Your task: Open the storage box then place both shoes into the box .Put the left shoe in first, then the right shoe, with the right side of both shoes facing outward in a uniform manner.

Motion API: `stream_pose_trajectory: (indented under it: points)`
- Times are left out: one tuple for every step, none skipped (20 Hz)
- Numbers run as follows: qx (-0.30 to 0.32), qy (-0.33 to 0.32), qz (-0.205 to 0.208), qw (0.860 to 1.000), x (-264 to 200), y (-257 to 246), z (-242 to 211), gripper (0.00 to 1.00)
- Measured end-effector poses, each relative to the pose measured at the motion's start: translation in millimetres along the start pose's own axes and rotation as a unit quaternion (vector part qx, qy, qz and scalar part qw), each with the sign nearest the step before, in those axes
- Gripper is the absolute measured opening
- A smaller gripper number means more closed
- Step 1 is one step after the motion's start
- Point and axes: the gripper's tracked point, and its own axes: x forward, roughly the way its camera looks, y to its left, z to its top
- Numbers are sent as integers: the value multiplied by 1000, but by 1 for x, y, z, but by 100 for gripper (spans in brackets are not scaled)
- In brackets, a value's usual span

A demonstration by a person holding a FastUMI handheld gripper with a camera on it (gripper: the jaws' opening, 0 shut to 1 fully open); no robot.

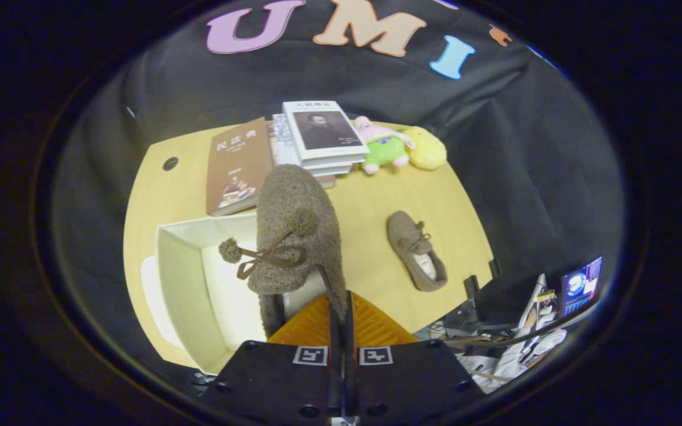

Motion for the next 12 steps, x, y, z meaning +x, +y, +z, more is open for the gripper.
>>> stream_pose_trajectory:
  points:
    - [-6,3,1,1000,1,10,-4,6]
    - [-12,8,1,1000,3,18,-8,6]
    - [-17,14,2,1000,5,27,-13,6]
    - [-20,20,4,1000,9,36,-19,6]
    - [-24,28,9,999,14,46,-26,6]
    - [-29,37,7,999,18,51,-35,6]
    - [-30,42,9,999,21,59,-40,6]
    - [-29,45,12,998,27,66,-46,6]
    - [-30,49,15,998,30,72,-52,6]
    - [-34,53,16,998,33,77,-59,6]
    - [-39,59,19,997,36,82,-65,6]
    - [-44,65,25,997,39,89,-72,6]
